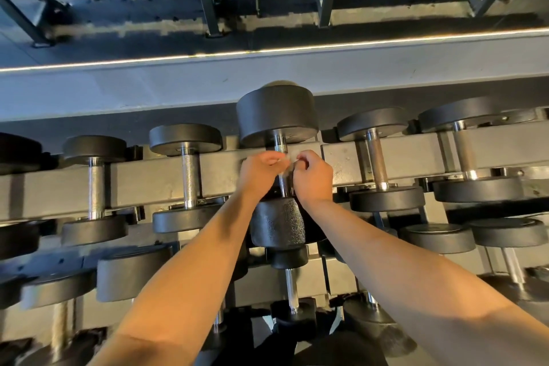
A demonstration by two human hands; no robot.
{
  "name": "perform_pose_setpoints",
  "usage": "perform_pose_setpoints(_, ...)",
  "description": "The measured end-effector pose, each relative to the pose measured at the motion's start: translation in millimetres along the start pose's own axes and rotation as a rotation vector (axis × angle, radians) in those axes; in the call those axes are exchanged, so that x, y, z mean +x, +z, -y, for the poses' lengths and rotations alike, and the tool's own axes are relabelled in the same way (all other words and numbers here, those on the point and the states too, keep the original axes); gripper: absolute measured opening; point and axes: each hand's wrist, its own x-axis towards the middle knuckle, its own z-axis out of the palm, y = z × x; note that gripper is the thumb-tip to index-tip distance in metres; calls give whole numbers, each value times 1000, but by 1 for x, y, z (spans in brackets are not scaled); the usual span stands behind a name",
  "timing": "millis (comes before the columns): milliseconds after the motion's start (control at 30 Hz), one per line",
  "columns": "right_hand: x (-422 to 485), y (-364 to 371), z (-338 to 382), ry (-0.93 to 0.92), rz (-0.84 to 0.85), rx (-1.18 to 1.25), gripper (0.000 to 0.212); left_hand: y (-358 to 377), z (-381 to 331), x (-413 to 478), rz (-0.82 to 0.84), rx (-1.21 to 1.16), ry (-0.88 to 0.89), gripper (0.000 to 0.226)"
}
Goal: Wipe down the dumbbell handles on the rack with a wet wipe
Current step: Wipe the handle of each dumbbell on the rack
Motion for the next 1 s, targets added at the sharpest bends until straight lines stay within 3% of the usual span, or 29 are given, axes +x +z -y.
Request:
perform_pose_setpoints(133,1,0,-2,20,-47,19,18,15,-11,-4,95,273,95,16)
perform_pose_setpoints(400,3,2,-4,-5,17,-68,16,20,-11,-10,224,527,-91,15)
perform_pose_setpoints(567,3,1,-2,0,47,-71,13,20,-12,-19,122,460,-161,24)
perform_pose_setpoints(700,-2,0,0,-30,83,-34,16,21,-2,-39,-81,290,-207,30)
perform_pose_setpoints(900,-31,-6,3,-156,255,-126,16,14,11,-89,-263,-28,-100,24)
perform_pose_setpoints(1000,-55,-10,5,-185,294,28,19,13,13,-105,-292,-112,-32,24)
